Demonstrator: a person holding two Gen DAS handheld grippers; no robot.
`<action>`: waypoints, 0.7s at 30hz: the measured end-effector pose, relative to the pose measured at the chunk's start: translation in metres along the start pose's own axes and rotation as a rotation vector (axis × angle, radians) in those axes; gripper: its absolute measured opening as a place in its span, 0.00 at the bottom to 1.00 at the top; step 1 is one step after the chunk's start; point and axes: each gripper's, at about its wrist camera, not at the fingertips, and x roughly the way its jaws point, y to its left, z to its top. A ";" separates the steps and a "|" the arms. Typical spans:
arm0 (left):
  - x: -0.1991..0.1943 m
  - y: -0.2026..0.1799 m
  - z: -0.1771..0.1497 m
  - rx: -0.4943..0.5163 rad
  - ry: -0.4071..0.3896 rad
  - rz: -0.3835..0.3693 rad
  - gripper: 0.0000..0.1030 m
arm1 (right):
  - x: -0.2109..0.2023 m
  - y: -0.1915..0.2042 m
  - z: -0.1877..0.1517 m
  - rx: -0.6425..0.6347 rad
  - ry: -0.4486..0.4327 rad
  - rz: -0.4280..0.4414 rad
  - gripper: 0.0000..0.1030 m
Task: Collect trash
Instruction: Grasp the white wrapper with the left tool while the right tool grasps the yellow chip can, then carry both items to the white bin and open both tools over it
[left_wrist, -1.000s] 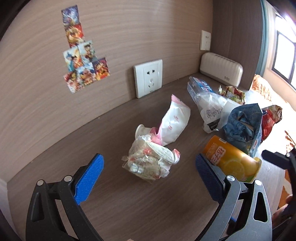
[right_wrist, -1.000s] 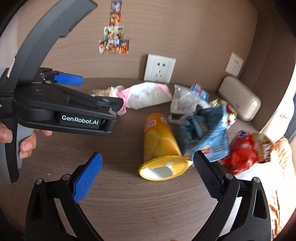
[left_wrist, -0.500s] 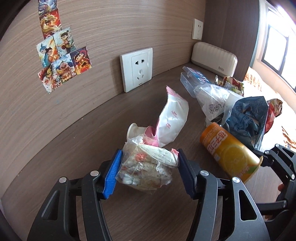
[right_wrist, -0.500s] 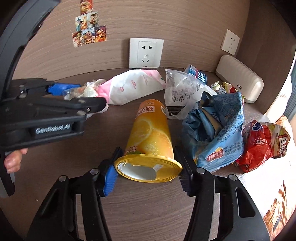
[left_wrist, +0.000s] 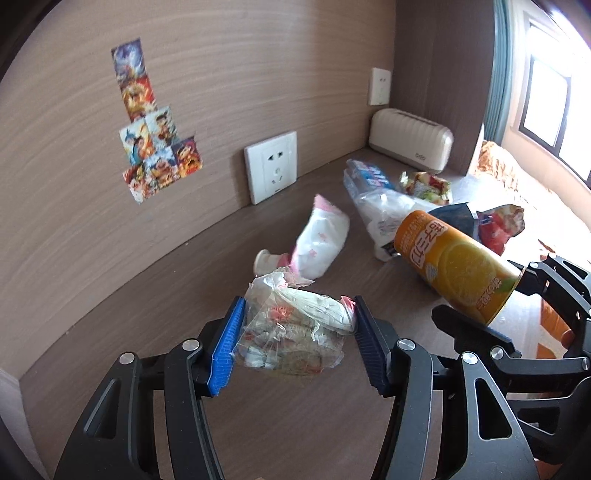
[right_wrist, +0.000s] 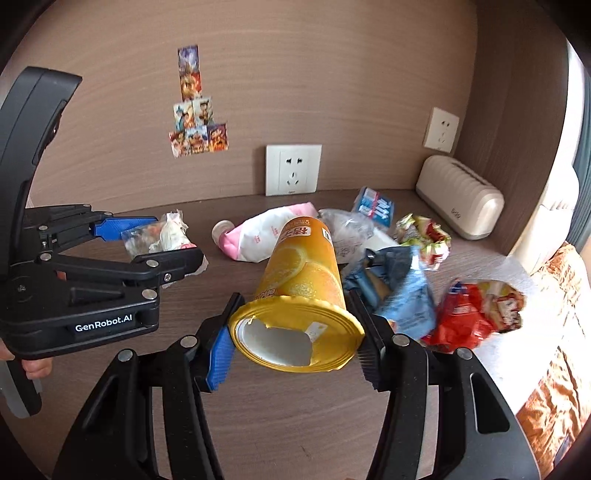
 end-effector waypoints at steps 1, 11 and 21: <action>-0.004 -0.007 0.000 0.008 -0.006 -0.003 0.55 | -0.006 -0.003 -0.001 -0.001 -0.010 -0.008 0.55; -0.016 -0.105 0.004 0.125 -0.012 -0.140 0.55 | -0.070 -0.065 -0.044 0.057 -0.012 -0.153 0.55; -0.020 -0.239 -0.009 0.274 0.025 -0.340 0.55 | -0.130 -0.145 -0.108 0.212 0.057 -0.335 0.55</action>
